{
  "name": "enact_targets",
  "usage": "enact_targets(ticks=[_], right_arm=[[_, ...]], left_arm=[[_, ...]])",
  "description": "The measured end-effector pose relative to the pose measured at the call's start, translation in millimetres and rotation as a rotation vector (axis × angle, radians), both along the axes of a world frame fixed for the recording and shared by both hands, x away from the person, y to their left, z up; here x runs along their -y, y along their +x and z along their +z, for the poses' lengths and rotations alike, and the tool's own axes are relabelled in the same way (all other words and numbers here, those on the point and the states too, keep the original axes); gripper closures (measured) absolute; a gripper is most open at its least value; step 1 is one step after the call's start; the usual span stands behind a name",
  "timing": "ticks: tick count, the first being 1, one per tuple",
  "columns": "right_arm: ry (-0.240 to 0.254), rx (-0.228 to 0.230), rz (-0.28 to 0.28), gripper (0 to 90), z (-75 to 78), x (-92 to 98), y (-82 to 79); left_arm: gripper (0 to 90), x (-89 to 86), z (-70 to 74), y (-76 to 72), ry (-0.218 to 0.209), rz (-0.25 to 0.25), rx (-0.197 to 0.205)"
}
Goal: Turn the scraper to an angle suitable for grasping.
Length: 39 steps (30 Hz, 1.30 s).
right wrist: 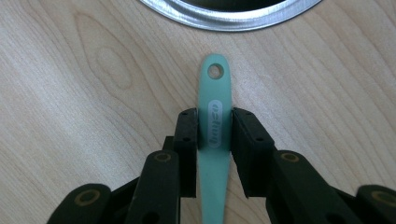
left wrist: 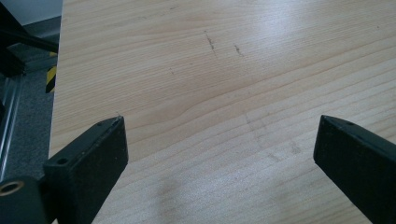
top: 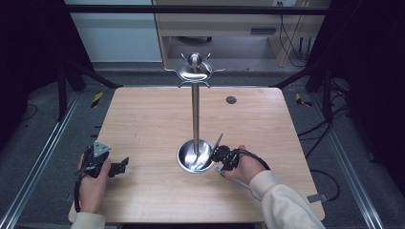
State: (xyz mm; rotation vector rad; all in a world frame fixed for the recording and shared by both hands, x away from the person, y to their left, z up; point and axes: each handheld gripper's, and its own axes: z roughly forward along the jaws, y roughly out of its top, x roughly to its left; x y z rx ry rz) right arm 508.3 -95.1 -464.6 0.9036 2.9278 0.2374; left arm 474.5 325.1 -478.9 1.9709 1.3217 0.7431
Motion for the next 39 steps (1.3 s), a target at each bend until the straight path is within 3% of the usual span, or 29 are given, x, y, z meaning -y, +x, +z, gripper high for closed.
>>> enact_targets(ticks=[12,18,30,39], right_arm=[[-0.005,0.009,0.001,74.2,-0.8,1.0,-0.4],[0.026,0.037,-0.013,74.5,7.6,7.3,-0.7],[0.102,0.147,-0.079,74.6,47.3,31.3,-0.3],[0.131,0.181,-0.117,74.6,65.8,46.3,0.7]], left_arm=[[2.8,0.4,-0.2,0.0,0.007,-0.003,-0.004],[2.9,0.8,-0.3,0.1,0.004,-0.006,-0.006],[2.9,1.2,-0.7,0.1,0.006,-0.007,-0.007],[2.9,1.2,-0.4,-0.5,0.006,-0.005,-0.007]])
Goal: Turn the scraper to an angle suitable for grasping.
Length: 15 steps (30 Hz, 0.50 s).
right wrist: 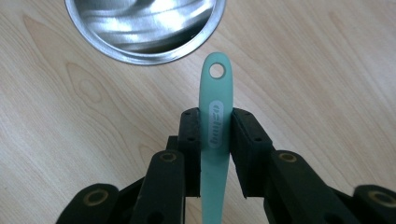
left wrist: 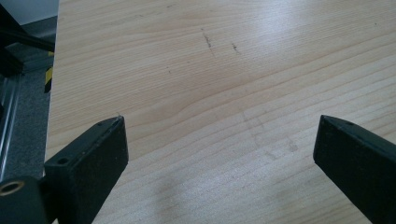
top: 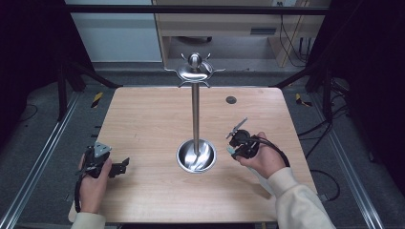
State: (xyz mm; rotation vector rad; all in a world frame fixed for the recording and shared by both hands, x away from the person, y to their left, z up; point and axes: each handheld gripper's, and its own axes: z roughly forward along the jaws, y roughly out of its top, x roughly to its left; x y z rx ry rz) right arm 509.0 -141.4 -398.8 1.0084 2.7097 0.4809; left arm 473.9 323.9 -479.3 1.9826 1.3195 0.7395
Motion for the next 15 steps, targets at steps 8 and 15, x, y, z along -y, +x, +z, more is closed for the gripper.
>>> enact_targets(ticks=[8,15], right_arm=[[0.029,0.039,-0.016,74.6,15.5,13.8,0.5],[0.058,0.069,-0.032,74.6,27.2,21.9,-2.8]], left_arm=[[2.9,0.6,0.0,0.2,0.003,-0.005,0.001],[2.9,1.5,-0.1,0.8,0.000,-0.006,0.003]])
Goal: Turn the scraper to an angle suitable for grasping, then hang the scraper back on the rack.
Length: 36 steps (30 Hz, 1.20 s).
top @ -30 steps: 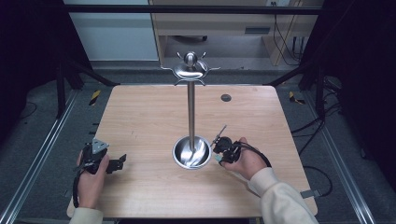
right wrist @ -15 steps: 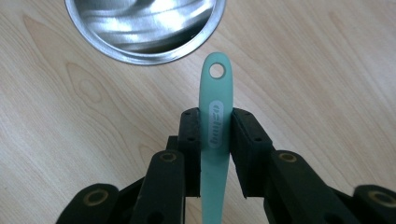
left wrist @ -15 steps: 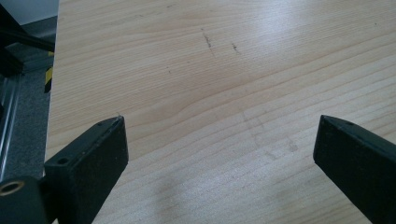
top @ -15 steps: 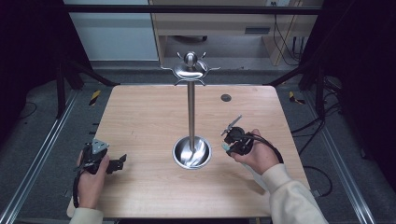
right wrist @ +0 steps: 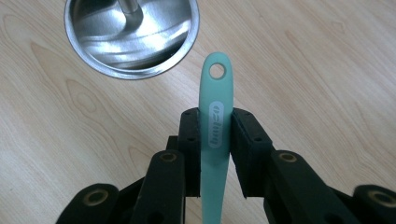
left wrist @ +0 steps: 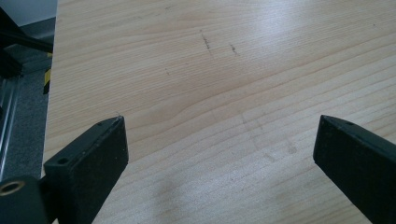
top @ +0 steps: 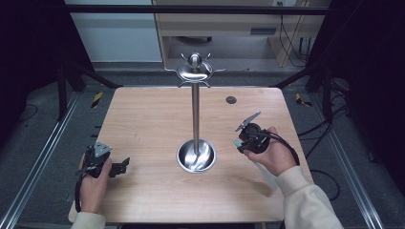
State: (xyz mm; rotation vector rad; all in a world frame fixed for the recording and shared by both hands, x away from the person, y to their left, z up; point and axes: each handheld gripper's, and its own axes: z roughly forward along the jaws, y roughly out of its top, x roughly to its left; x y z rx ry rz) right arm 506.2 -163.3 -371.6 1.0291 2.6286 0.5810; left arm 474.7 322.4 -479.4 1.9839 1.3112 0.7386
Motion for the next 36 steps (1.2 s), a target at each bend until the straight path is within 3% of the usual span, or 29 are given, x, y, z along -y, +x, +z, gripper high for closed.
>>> enact_targets(ticks=[15,17,27,31,36], right_arm=[[0.108,0.138,-0.032,74.7,41.7,19.9,-5.3],[0.136,0.185,-0.038,74.7,49.3,22.4,-8.2],[0.195,0.249,-0.027,74.7,71.1,24.7,-15.7],[0.263,0.276,-0.001,74.6,83.7,29.4,-19.9],[0.308,0.306,-0.003,74.6,94.2,35.8,-18.4]], left_arm=[[2.9,-1.0,0.3,-0.4,-0.002,0.006,0.005],[2.9,-0.8,0.4,-0.7,-0.001,0.005,0.005],[2.8,-3.1,0.5,-3.0,-0.016,0.010,0.009],[2.8,-5.6,0.9,-3.0,-0.024,0.025,0.017],[2.8,-6.5,2.0,-4.8,-0.028,0.027,0.029]])
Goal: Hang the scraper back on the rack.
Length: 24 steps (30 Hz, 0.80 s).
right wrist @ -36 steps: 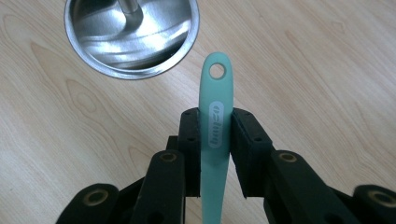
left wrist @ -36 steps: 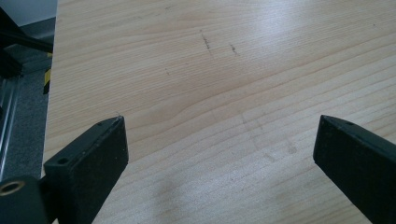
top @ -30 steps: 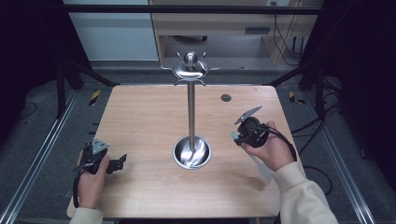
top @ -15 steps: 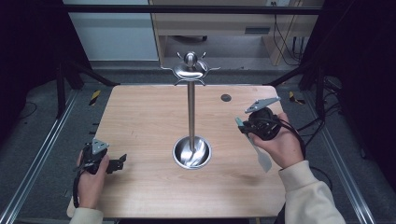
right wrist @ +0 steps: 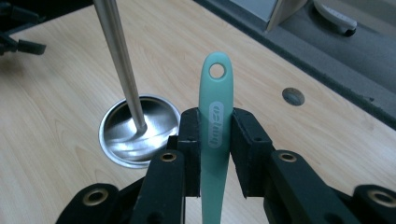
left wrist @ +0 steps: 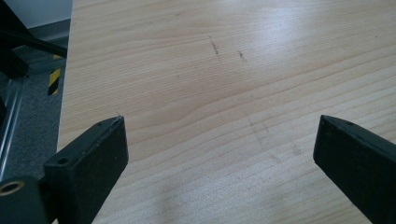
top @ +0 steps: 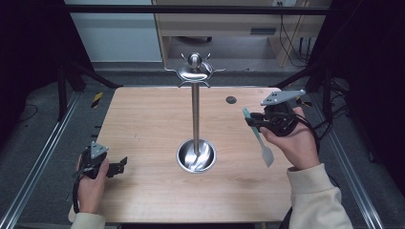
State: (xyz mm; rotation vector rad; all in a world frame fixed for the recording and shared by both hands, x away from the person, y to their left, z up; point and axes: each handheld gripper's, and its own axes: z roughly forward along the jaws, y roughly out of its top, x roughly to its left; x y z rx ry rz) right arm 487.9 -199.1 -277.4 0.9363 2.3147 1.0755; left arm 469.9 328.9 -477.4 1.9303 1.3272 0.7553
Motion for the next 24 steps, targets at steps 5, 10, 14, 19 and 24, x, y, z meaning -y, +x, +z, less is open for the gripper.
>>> enact_targets(ticks=[5,10,14,19,24], right_arm=[[0.037,0.017,-0.003,74.6,4.8,3.5,3.0],[0.118,0.037,-0.037,74.6,7.4,7.0,11.7],[0.133,0.067,-0.052,74.6,14.1,6.0,13.8],[0.164,0.103,-0.057,74.6,17.7,3.8,3.3],[0.193,0.121,-0.076,74.5,16.3,1.0,-4.6]], left_arm=[[2.8,-3.8,0.7,-2.7,-0.010,0.017,0.008],[2.8,-8.6,0.4,-3.6,-0.017,0.035,0.007],[2.9,-9.3,-0.4,-3.8,-0.027,0.036,0.001],[2.9,-7.3,1.7,-2.1,-0.022,0.023,0.008],[2.8,-4.1,4.0,-2.9,-0.018,0.006,0.022]])
